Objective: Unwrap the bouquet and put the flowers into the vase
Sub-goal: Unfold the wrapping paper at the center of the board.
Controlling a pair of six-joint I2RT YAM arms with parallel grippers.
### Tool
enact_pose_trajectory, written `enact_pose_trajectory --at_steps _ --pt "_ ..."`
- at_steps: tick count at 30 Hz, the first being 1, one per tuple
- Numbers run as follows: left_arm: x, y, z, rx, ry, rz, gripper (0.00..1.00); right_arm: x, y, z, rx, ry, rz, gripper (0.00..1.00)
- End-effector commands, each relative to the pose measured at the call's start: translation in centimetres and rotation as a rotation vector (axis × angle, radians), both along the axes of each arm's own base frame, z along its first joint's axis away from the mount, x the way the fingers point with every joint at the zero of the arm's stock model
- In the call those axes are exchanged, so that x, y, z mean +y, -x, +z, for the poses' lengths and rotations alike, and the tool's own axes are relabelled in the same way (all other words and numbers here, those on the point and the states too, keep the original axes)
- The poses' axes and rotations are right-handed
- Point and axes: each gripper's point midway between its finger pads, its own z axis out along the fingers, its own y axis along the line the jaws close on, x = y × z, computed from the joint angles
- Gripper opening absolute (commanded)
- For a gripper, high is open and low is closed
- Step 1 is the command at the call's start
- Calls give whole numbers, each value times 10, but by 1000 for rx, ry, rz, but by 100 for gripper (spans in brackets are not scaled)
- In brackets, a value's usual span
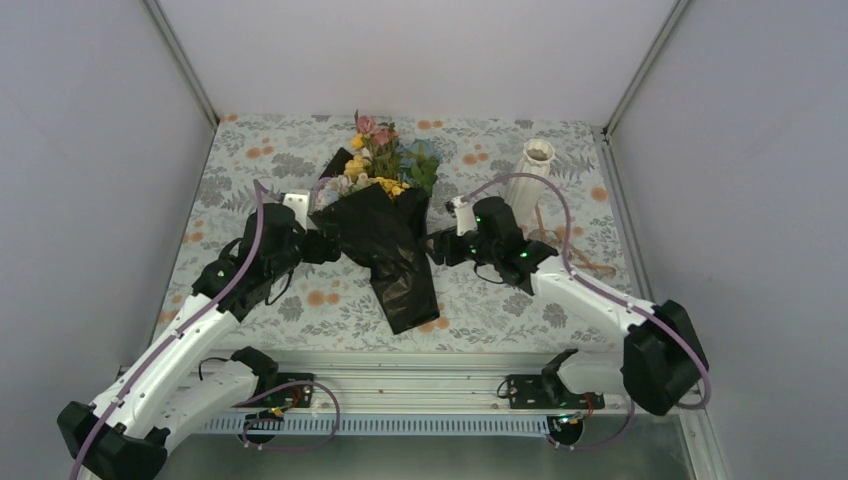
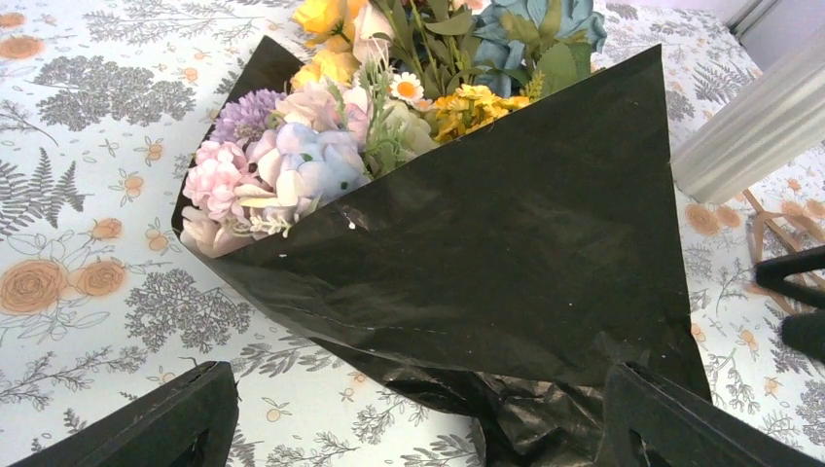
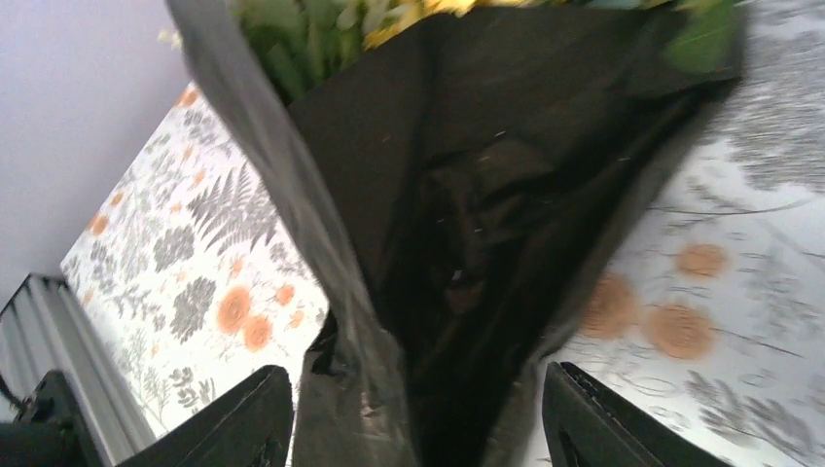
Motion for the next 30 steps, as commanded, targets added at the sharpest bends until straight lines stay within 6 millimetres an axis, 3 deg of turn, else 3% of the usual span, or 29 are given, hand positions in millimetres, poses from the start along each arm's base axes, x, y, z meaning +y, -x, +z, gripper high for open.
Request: enact_pose_trajectory --at_steps 1,8,14,20,27,30 --pt "-3 0 15 -25 43 2 93 39 10 -3 -32 -42 142 67" --pt "2 -2 31 -53 31 21 93 67 16 -16 -43 -48 254 67" --pt "5 -2 33 -55 18 30 93 94 35 -18 -32 -61 374 66" --pt "7 -1 38 -62 13 35 92 113 56 -6 -41 -92 464 65" --pt "3 2 66 -104 36 3 90 145 84 9 -39 -136 570 67" --pt "0 2 68 -99 35 -14 89 157 90 13 -43 -134 587 67"
